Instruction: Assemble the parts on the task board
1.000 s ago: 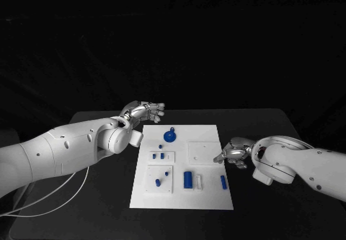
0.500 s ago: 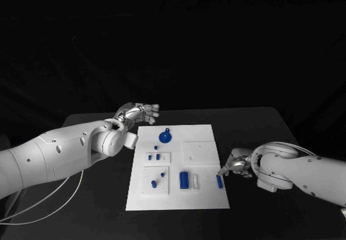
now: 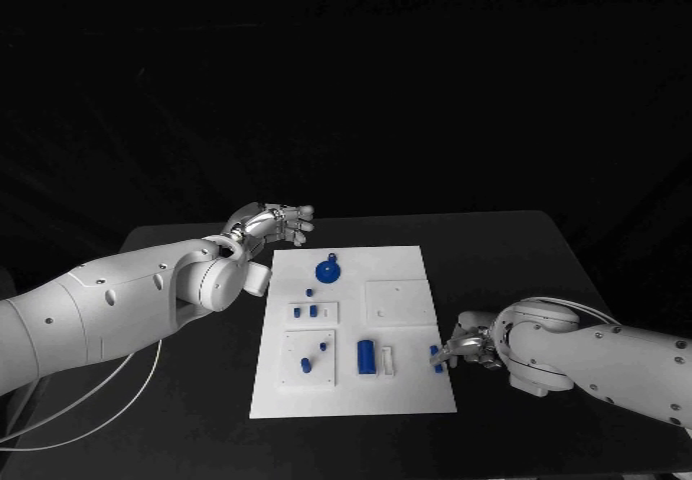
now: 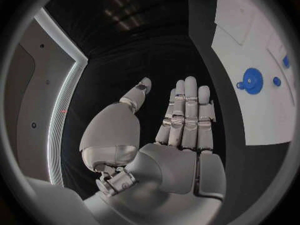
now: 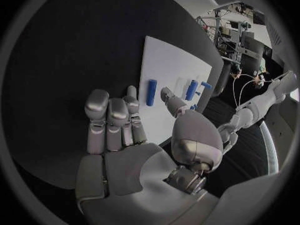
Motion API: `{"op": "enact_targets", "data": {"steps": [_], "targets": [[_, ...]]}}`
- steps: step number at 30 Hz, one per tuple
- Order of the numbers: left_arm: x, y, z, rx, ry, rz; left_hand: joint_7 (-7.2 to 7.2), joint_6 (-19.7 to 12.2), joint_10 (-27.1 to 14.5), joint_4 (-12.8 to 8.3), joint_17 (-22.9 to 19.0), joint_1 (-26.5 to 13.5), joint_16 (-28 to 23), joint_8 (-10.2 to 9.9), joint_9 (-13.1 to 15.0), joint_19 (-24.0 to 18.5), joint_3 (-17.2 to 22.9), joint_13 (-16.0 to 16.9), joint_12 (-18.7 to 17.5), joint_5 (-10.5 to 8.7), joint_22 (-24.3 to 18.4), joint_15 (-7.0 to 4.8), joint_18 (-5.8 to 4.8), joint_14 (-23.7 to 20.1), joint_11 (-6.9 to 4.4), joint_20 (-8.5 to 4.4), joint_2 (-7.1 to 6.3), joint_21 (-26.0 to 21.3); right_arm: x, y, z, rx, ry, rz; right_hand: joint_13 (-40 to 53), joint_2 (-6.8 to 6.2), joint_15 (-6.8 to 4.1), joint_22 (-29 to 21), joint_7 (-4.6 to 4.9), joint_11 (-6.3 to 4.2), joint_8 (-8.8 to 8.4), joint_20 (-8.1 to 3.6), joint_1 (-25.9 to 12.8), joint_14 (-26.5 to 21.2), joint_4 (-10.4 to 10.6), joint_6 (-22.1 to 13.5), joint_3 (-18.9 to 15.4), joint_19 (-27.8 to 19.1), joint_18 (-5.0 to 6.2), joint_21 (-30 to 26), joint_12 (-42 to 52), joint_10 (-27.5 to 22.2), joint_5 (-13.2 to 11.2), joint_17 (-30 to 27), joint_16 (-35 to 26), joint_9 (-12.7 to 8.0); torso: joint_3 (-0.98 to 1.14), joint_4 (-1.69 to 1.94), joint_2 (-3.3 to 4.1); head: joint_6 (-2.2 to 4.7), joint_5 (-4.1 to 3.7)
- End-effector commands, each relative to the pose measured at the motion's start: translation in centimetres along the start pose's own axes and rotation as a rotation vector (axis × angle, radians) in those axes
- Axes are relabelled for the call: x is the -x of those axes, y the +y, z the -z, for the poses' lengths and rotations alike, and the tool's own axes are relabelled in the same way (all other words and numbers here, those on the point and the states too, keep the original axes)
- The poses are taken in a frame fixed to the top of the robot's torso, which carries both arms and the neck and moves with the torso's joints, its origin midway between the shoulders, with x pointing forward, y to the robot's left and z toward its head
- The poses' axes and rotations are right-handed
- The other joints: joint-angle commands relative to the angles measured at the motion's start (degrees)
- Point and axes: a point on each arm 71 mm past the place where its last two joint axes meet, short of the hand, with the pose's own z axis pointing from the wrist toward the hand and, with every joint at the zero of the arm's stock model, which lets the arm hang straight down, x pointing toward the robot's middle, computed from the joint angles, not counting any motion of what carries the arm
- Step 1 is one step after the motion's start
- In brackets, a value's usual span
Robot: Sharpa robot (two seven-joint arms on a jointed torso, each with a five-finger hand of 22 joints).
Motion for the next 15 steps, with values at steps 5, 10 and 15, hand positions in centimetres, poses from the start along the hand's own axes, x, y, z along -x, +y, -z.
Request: {"op": "enact_targets", "data": {"steps": [5, 10, 15], "targets": [[-0.04, -0.07, 0.05, -0.004, 0.013, 0.009, -0.04, -0.09, -0.25, -0.07, 0.07, -0.46, -0.41, 0.31, -0.09, 0.05, -0.3, -0.07, -0.02, 0.09, 0.06, 0.2, 0.82, 0.07, -0.02, 0.28, 0.2, -0.4, -0.47, 0.43, -0.5, 0.004, -0.015, 0.03, 0.06, 2.21, -0.25, 0.81, 0.24, 0.03, -0.46, -0.31, -0.8, -0.06, -2.19, 0.03, -2.53, -0.59, 6.37, -0.22, -0.21, -0.26, 0.17, 0.1, -0.44, -0.13, -0.07, 0.02, -0.01, -0.23, 0.21], [0.0, -0.06, 0.07, -0.003, 0.013, 0.009, -0.04, -0.1, -0.25, -0.05, 0.08, -0.49, -0.43, 0.31, -0.1, 0.05, -0.3, -0.08, -0.02, 0.09, 0.07, 0.2, 0.82, 0.07, -0.02, 0.28, 0.22, -0.42, -0.76, 0.43, -0.79, 0.002, -0.014, 0.026, 0.05, 3.71, -0.3, 0.77, 0.18, -0.02, -0.46, -0.39, -0.6, -0.02, -3.01, 0.19, -2.63, -0.55, 6.37, -0.23, -0.22, -0.14, 0.16, 0.11, -0.47, -0.1, -0.08, 0.02, -0.01, -0.28, 0.21], [0.05, -0.04, 0.1, -0.001, 0.013, 0.009, -0.04, -0.1, -0.25, -0.04, 0.1, -0.5, -0.44, 0.31, -0.1, 0.06, -0.3, -0.08, -0.02, 0.08, 0.07, 0.2, 0.82, 0.07, -0.02, 0.28, 0.23, -0.43, -1.0, 0.52, -1.12, 0.0, -0.01, 0.028, 0.03, 5.81, -0.39, 0.68, 0.11, -0.11, -0.48, -0.59, 2.94, 0.09, -4.0, 0.4, 0.53, -0.33, 6.37, -0.26, -0.21, 0.05, 0.19, 0.11, -0.52, -0.11, -0.09, -0.01, 0.0, -0.36, 0.28]]}}
